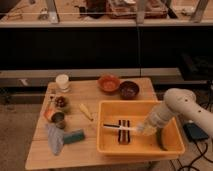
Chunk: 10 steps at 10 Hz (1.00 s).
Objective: Wipe tray with brush
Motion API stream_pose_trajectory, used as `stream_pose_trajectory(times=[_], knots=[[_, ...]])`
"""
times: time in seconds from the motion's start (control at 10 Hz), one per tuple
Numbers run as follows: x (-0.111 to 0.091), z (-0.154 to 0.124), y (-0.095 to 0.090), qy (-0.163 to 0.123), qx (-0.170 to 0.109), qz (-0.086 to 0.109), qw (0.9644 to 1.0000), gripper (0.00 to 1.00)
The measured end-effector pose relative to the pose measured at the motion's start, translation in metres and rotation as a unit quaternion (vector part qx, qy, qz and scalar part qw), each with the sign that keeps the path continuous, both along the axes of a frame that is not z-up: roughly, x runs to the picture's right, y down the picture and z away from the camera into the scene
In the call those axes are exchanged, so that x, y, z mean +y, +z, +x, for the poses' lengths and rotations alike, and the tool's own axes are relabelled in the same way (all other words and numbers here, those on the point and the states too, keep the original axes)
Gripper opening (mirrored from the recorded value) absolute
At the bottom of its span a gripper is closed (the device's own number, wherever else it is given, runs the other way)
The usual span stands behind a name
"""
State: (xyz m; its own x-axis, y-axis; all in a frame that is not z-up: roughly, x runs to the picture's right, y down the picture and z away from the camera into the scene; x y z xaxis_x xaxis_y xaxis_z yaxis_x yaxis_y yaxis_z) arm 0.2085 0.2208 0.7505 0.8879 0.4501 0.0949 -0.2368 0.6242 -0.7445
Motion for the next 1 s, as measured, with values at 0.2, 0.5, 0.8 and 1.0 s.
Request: stream_pose_trajectory(times=[0.2,0.5,0.8,1.0], knots=[[0.023,0.001,0.003,0.022,0.000,-0.024,0.9995,0.10],[0.035,0.021,0.000,0.043,0.022,-0.041,0.9980,0.10],[0.035,0.051,0.013,0.044,0.054,-0.038,0.9968,0.10],[0.023,0.058,0.035,0.046,0.064,-0.027,0.9965,0.10]])
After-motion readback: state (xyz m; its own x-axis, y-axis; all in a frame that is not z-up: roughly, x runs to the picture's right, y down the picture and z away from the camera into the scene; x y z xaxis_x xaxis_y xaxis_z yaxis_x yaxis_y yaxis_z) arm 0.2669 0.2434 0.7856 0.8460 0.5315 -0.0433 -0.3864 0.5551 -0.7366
